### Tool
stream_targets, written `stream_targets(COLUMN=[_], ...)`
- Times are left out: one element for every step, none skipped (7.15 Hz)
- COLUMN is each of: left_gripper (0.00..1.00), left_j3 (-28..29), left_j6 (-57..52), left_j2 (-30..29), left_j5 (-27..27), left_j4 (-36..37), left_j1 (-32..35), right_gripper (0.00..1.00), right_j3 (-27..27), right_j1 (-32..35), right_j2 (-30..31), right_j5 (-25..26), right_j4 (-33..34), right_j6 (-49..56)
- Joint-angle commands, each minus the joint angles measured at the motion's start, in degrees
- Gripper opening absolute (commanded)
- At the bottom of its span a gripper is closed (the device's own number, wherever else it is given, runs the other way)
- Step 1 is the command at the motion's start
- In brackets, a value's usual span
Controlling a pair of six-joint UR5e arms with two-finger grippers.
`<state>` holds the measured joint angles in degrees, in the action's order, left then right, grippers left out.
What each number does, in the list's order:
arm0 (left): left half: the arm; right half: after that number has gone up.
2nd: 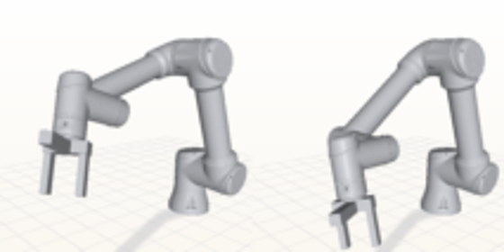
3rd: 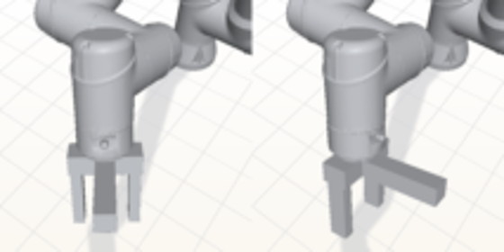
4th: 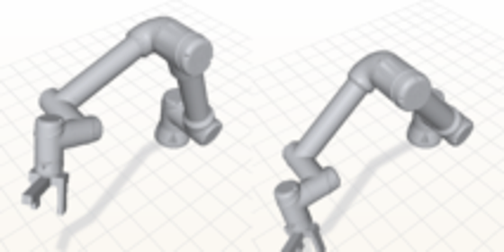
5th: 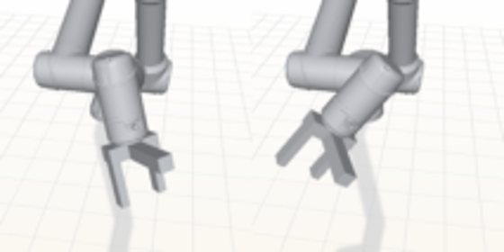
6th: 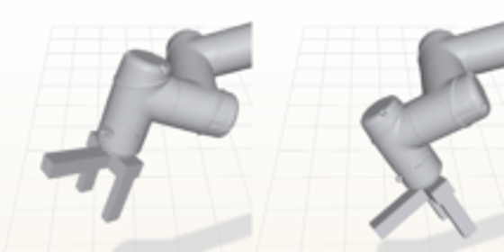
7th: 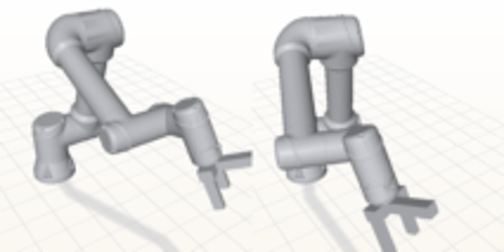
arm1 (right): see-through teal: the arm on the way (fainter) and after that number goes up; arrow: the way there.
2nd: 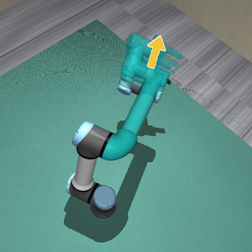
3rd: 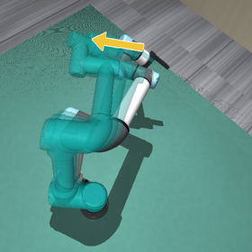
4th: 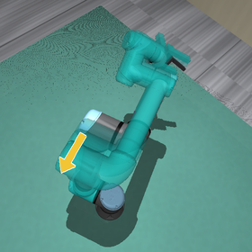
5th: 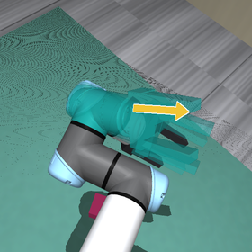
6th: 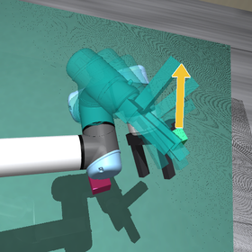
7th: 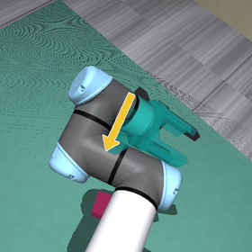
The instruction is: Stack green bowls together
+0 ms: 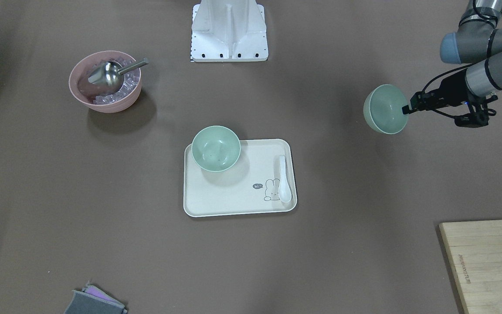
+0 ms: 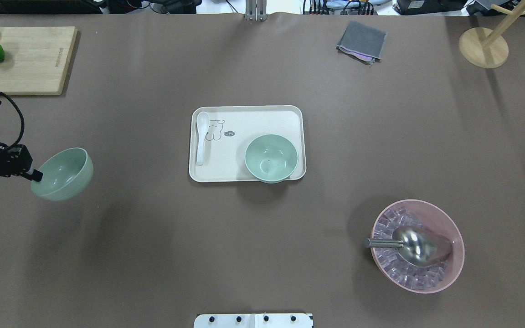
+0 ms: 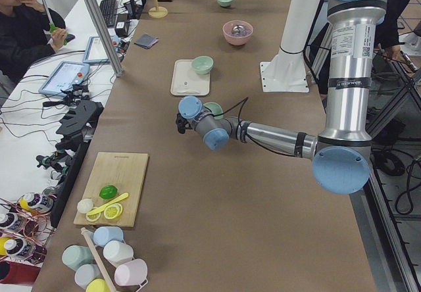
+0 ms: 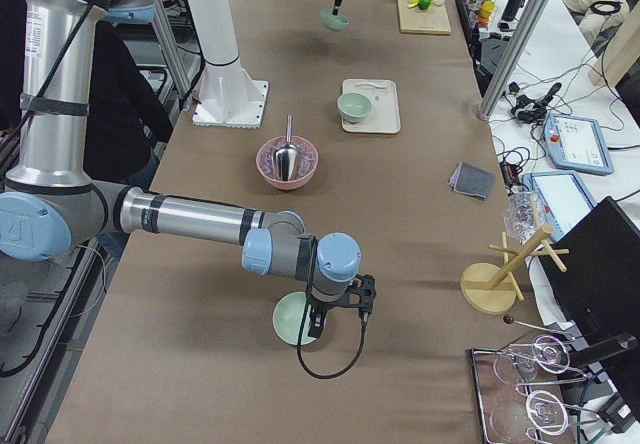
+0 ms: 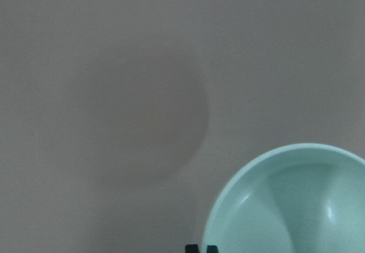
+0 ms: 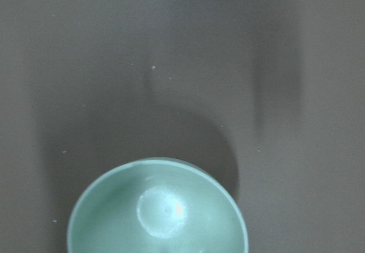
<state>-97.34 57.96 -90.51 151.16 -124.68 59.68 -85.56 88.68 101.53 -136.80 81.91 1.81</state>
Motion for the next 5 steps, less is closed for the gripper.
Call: stream_targets(left_gripper=[0.0, 0.0, 0.0, 0.0, 0.0], left_j3=[-0.05, -0.13, -0.14, -0.05, 0.04], left_j6=[3.55, 3.65, 3.65, 3.65, 3.56], left_j2=[-2.38, -2.48, -2.48, -2.48, -2.39], left_j5=[0.1, 0.1, 0.1, 0.01, 0.01], left_j4=[0.05, 0.05, 0.05, 0.05, 0.05], left_j1=[-0.09, -0.09, -0.09, -0.09, -0.09], right_gripper=[1.0, 1.0, 1.0, 0.76, 0.41], right_j3=[9.31, 11.27, 11.46, 11.47, 11.38], right_j1=[0.0, 0.0, 0.0, 0.0, 0.0], right_j2=[1.13, 1.13, 1.13, 1.13, 0.78], right_j5=[-0.14, -0.14, -0.22, -1.18, -1.71], right_j4=[-13.55, -15.88, -15.9, -15.9, -15.9], right_j6=[-0.05, -0.14, -0.14, -0.14, -0.32])
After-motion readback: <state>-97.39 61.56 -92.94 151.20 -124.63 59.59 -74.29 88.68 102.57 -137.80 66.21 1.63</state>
